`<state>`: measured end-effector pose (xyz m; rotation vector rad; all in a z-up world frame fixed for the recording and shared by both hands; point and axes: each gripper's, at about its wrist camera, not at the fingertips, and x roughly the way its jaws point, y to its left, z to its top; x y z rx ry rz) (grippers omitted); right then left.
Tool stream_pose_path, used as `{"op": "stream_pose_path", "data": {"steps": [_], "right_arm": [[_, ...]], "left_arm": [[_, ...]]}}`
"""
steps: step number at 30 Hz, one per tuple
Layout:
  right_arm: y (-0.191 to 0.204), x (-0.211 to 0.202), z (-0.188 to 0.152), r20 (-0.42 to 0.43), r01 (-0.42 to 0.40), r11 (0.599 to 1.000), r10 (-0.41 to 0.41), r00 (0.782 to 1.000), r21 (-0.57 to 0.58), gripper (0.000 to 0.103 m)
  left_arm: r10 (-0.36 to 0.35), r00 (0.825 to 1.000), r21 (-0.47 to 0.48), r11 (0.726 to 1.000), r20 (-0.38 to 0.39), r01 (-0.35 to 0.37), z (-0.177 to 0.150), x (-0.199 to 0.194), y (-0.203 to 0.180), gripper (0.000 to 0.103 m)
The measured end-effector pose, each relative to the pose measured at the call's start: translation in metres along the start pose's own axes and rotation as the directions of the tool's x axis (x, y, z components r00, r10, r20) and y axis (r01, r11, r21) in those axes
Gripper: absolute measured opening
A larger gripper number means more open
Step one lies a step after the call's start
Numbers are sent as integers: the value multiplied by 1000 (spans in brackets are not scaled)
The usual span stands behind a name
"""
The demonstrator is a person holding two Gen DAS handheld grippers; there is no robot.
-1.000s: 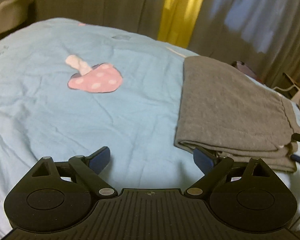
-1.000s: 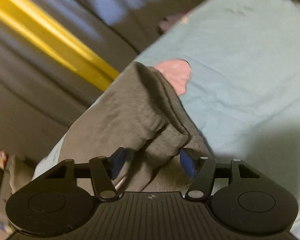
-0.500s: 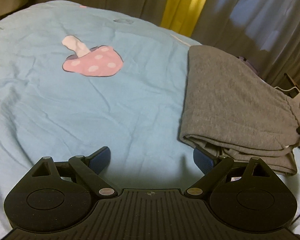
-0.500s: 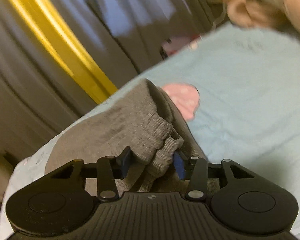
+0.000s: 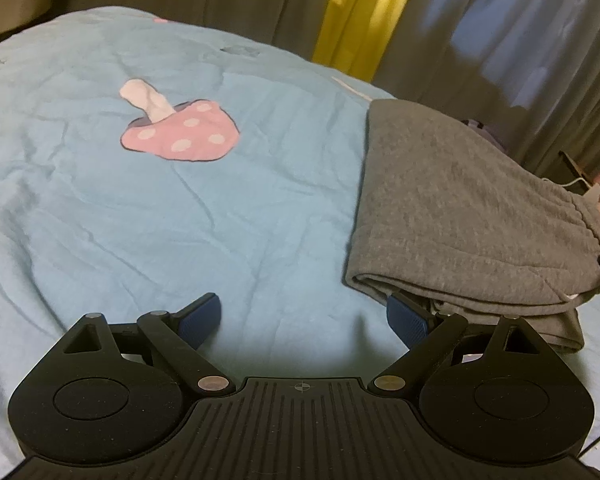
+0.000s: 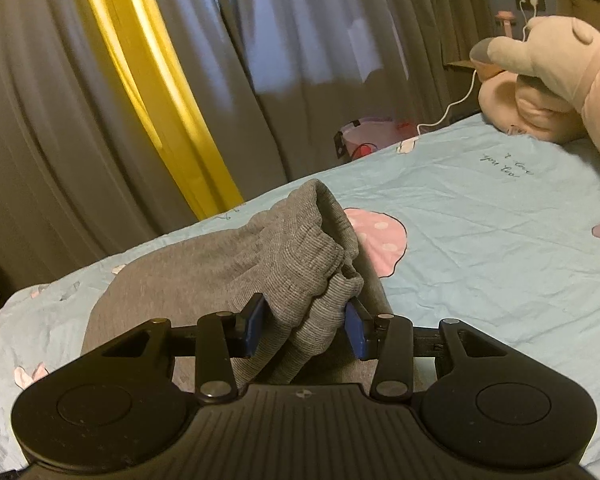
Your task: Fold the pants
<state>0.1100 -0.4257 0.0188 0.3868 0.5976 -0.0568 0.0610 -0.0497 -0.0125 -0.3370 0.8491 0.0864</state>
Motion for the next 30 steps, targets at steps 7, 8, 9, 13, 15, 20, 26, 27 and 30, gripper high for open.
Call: {"op": "stream_pose_path", "data": {"steps": [7,8,9,13,15,20,26,27,30], "right_arm": [[-11,8,-11,-35,15,1000,-15,999,1,42],[-12,12,-15,-47,38,999,-39,998,-23,44],[-12,18,-19,-66,71,996,-74,995,-54,51],[-18,17,-31,-34,145,984,-150,988,-104,76],[-20,11,-30,-20,142,984,-145,989,-109,86],[-46,4,-39,-20,94,996,-94,995,-15,90],[-81,15,-40,-111,123,982,-108,988,145,95],[-84,17,-42,-126,124,981,-106,986,150,95],[-84,26,-47,-202,142,981,-113,973,134,99]], "left_arm": [[-12,1000,3,1000,-11,12,1,4,0,95],[-13,1000,4,1000,-14,13,1,5,0,95],[-12,1000,5,1000,-17,12,1,6,-1,95],[-16,1000,31,999,-28,16,3,13,-4,95],[-40,999,79,996,-35,43,4,18,-11,95],[15,999,250,968,31,-22,7,41,-37,93],[92,992,274,955,86,-113,2,53,-41,77],[96,991,271,955,90,-117,1,52,-40,77],[128,987,274,950,98,-151,1,51,-38,87]]}}
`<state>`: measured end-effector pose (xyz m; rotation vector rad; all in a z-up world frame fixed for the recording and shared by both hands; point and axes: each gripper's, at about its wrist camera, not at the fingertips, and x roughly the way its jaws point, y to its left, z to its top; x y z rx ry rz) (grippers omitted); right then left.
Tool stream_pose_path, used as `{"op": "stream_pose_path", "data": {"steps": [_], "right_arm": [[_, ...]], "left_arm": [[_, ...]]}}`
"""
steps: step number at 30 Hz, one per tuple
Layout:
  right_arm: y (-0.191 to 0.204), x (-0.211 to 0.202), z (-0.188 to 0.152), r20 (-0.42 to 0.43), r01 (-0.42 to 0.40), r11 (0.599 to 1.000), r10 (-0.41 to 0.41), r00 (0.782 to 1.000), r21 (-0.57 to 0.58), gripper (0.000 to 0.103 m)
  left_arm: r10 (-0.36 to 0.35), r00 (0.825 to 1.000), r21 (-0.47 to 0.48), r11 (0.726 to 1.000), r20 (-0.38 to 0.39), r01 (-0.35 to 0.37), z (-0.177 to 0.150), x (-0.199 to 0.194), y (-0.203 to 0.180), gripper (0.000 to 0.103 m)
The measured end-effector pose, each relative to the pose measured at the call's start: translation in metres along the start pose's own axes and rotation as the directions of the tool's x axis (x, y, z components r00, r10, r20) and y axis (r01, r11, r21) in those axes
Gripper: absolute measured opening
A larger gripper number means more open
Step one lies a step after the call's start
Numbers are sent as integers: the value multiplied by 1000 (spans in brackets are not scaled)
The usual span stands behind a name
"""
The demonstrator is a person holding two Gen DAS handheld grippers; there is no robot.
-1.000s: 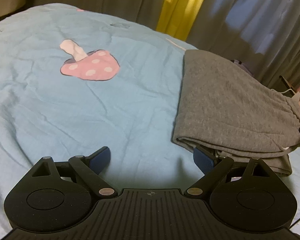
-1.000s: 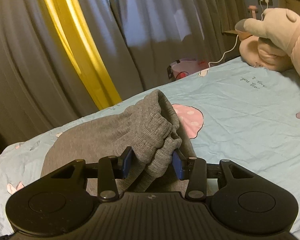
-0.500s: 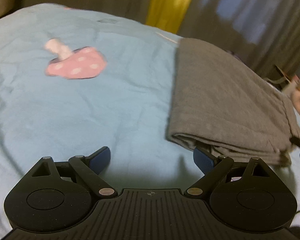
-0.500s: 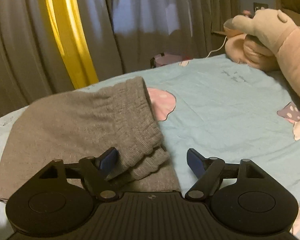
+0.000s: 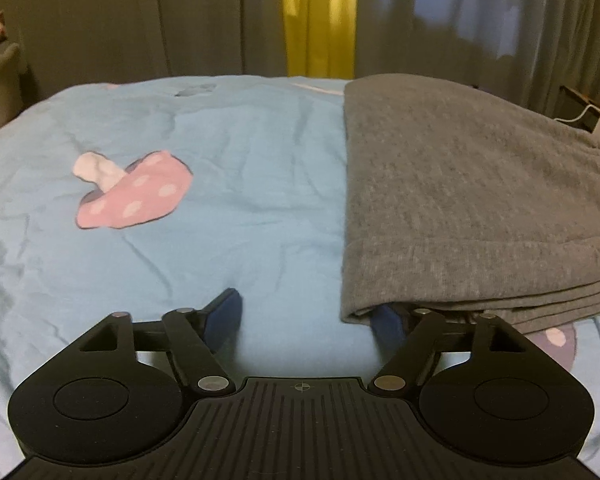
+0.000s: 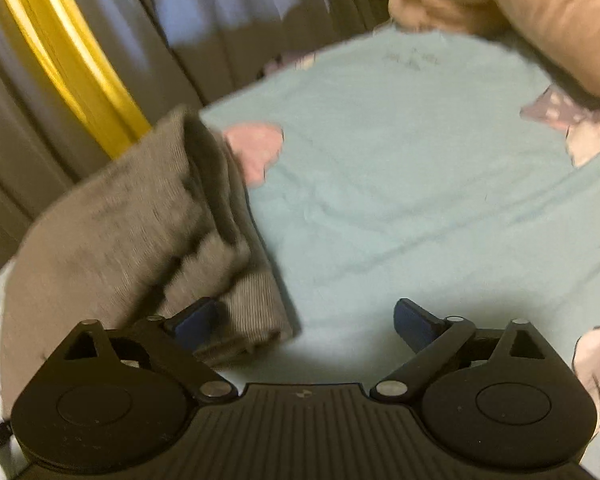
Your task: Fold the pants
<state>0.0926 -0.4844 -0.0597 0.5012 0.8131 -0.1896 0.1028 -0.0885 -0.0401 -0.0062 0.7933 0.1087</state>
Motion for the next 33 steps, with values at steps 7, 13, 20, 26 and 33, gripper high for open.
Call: {"op": "stream_pose_path", "data": {"steps": [7,13,20,26,33], "right_arm": [[14,0,-7,-23,51,996,-53,998,-68,99],[28,-11,-17,-110,186,974,-201,973,-129,99],[31,-52,-38,-159,-16,989,-8,987,-150,99],[22,-108,-57,-60,-124,988,119,991,-92,99],[63,-172,-75,67,-169,939,197,978,-300,99]], "left_arm": [[92,991,-33,995,-95,-96,-4,-4,11,101],[78,973,-57,994,-218,-93,-11,-18,10,103],[19,979,-18,1000,-203,-23,-29,-65,-4,103],[-58,997,54,997,-58,61,-55,-122,-26,103],[-97,986,49,995,133,91,-54,-187,-33,103]]}}
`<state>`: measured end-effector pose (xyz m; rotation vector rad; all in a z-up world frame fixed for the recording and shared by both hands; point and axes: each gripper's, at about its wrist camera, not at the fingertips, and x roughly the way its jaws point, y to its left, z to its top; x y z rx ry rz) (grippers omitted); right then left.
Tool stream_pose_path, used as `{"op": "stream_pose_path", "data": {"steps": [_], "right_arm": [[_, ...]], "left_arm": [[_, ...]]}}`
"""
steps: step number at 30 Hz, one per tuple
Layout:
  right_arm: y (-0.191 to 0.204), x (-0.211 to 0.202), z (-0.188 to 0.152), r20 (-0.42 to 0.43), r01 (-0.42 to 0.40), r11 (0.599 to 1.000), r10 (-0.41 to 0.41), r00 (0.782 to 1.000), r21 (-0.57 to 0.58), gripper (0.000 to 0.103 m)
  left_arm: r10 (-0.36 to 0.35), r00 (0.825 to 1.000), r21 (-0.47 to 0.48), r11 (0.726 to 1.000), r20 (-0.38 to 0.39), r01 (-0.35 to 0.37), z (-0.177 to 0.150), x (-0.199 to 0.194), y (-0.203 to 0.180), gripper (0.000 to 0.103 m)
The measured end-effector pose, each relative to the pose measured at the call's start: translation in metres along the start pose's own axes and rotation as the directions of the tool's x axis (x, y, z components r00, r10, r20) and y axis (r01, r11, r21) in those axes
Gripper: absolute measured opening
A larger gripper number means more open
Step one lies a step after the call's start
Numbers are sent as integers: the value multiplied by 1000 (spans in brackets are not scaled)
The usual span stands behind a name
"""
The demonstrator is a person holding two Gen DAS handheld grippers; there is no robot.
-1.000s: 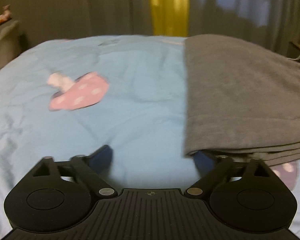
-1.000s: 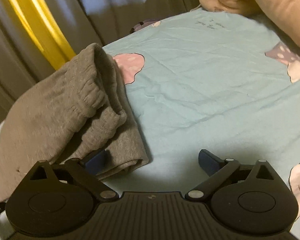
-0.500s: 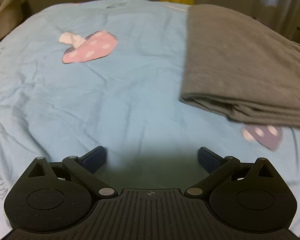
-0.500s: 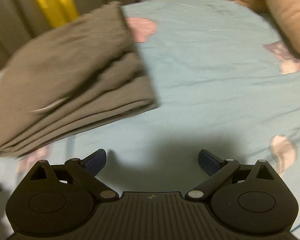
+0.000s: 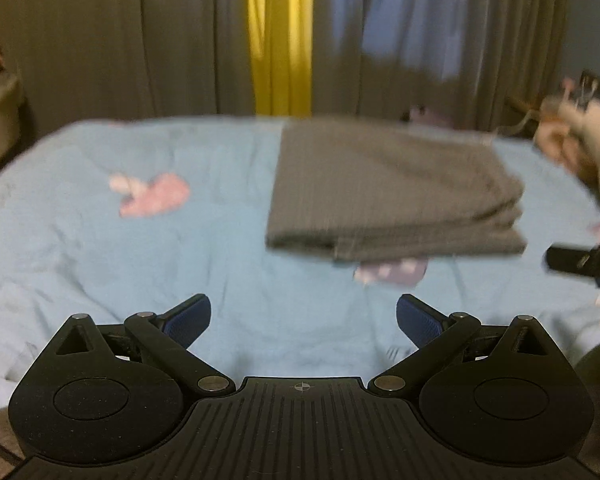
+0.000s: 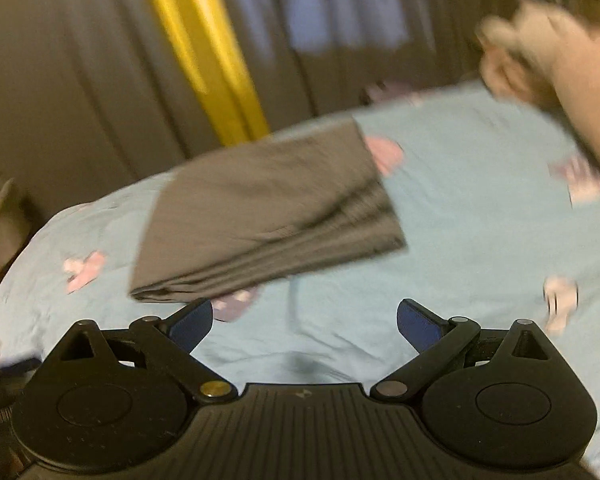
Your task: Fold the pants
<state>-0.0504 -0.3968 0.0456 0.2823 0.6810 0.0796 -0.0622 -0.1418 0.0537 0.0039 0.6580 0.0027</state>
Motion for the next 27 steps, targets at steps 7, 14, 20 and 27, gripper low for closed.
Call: {"op": "stream_pose_path", "data": {"steps": [7,14,20,27], "right_arm": [[41,-24,6,130,59,984,-37,991,-171,99],[48,-2,15,144,83,969,-50,988,-234,99],[47,38,13,99,108,963,-86,991,-248,99],[50,77,14,62,126,943,-113,992,-308,99]], "left_arm": [[-12,987,-17,1000,162,15,17,-25,-13,103],[-18,991,46,999,132,13,37,1,-17,103],[-3,994,54,999,108,-2,35,35,-19,103],[3,999,109,994,44,-8,30,75,-28,103]]}}
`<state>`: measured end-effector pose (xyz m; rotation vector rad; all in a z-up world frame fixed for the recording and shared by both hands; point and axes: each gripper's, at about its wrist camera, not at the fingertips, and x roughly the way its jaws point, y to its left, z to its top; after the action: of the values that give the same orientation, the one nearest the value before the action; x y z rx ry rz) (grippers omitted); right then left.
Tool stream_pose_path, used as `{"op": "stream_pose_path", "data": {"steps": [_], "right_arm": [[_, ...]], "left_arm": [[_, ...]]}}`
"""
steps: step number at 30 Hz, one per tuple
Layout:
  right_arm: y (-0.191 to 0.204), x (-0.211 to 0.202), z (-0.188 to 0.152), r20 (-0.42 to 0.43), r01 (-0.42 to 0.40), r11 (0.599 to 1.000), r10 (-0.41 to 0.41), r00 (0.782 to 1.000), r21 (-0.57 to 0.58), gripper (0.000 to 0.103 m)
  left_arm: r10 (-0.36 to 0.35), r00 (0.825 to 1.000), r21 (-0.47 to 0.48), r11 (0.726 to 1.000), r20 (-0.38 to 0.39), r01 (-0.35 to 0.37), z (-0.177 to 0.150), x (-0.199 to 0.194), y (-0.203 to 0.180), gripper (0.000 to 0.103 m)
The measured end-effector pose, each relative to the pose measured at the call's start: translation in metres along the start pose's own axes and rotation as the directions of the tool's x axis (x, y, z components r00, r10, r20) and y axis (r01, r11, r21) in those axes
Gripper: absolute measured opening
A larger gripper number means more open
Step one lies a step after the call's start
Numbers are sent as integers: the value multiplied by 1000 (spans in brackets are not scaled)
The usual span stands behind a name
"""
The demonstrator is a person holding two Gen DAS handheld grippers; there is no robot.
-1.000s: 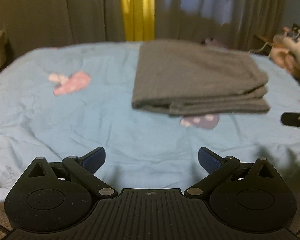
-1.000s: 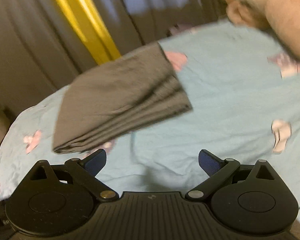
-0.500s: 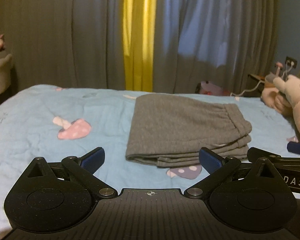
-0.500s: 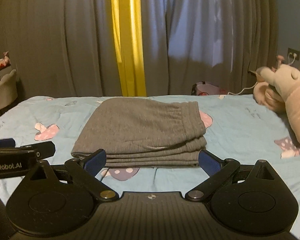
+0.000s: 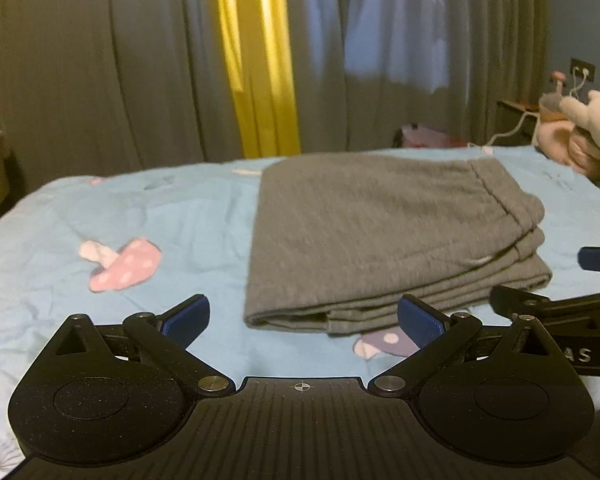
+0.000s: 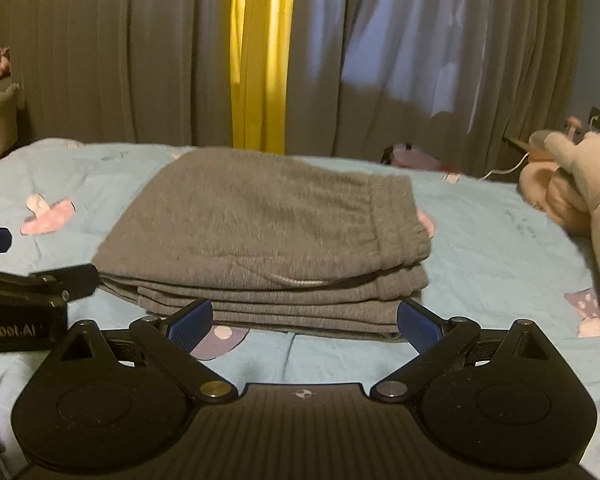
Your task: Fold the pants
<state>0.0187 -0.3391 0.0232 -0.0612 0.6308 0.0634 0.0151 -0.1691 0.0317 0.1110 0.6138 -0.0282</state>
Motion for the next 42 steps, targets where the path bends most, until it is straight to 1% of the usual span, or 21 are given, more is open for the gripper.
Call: {"op": "stream_pose_path", "data": {"steps": [3,5,9,14,19,22,27,30,34,37,42], "right_arm": [[-5,15,-2,-38,-15,1000,16,999,25,99],[-6,19,-3,-35,-11,1000,12,999,28,99],[-6,27,-4,-37,-1,1000,2,999,31,99],[-12,38,-4,-71,1,998,3,997,58,99],[-21,45,-6,-88,14,994,-4,996,110,99],[-24,49,-6,-92,29,992,-18,996,124,99],[-26,53,-6,-93,37,991,-25,995,129,99],[-24,55,-6,-95,41,992,-30,995,117,99],[-23,56,-7,-95,43,993,-33,995,110,99],[-25,58,-7,-101,45,992,-33,994,118,99],[-24,58,-8,-102,50,992,-38,994,117,99]], "left_arm": [[-36,999,-22,999,-15,36,-4,11,3,103],[-56,998,-45,998,-38,54,-6,20,5,103],[-73,997,-61,996,-36,71,-6,31,5,103],[-74,996,-33,997,-57,72,-7,43,0,103],[-62,997,-6,998,-54,62,-7,50,-2,103],[-60,994,-12,998,-89,59,-9,59,1,103],[-56,995,-11,998,-82,55,-8,63,2,103],[-60,993,-18,998,-98,59,-10,68,4,103],[-43,994,-20,999,-96,41,-12,73,6,103],[-47,992,-54,998,-120,41,-13,77,11,103],[-50,993,-61,997,-107,43,-13,72,13,103]]}}
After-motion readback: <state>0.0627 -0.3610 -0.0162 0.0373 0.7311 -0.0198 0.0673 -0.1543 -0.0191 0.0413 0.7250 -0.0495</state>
